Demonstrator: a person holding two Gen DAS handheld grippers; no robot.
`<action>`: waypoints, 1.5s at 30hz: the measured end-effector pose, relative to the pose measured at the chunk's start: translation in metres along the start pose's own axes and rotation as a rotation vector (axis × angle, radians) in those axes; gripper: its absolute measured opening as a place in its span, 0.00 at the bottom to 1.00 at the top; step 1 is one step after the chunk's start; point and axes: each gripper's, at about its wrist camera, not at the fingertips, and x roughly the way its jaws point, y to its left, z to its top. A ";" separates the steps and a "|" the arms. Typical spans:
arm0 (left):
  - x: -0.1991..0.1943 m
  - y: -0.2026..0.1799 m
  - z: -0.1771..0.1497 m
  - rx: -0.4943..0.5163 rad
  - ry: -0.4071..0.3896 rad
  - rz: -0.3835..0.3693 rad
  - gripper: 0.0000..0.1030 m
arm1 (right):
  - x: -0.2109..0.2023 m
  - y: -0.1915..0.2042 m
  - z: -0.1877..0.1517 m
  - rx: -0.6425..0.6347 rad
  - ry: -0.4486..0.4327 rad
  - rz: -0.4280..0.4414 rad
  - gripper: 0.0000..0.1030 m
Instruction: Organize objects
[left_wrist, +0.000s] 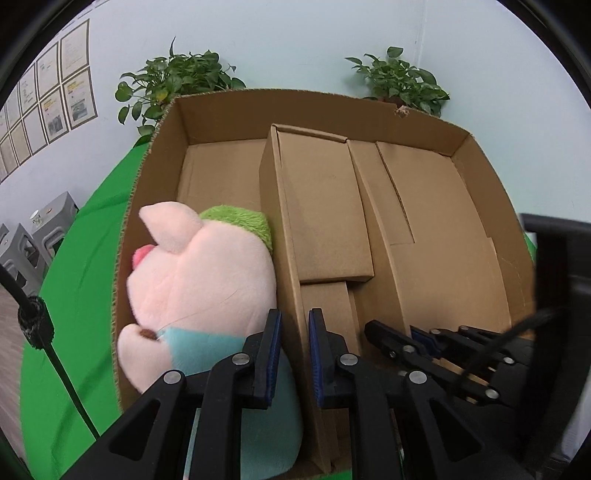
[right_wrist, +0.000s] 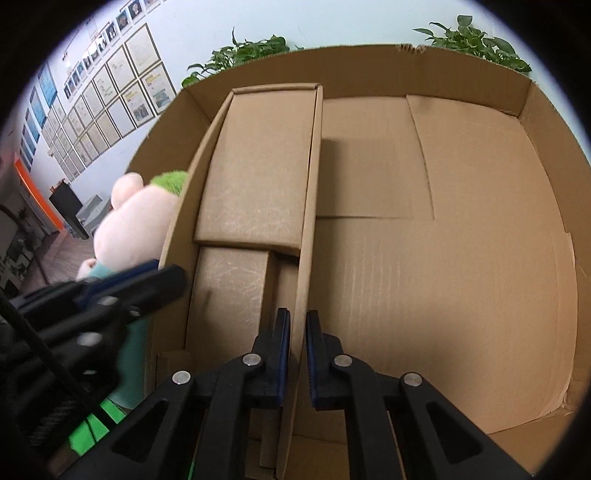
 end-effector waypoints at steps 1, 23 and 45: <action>-0.003 0.001 0.000 0.000 -0.004 0.000 0.13 | 0.000 0.001 0.001 -0.010 0.000 -0.005 0.08; -0.167 -0.038 -0.088 0.036 -0.476 0.146 0.99 | -0.141 -0.021 -0.096 0.004 -0.289 -0.070 0.88; -0.113 -0.042 -0.126 -0.131 -0.080 -0.287 0.98 | -0.144 0.036 -0.208 -0.186 -0.128 0.323 0.88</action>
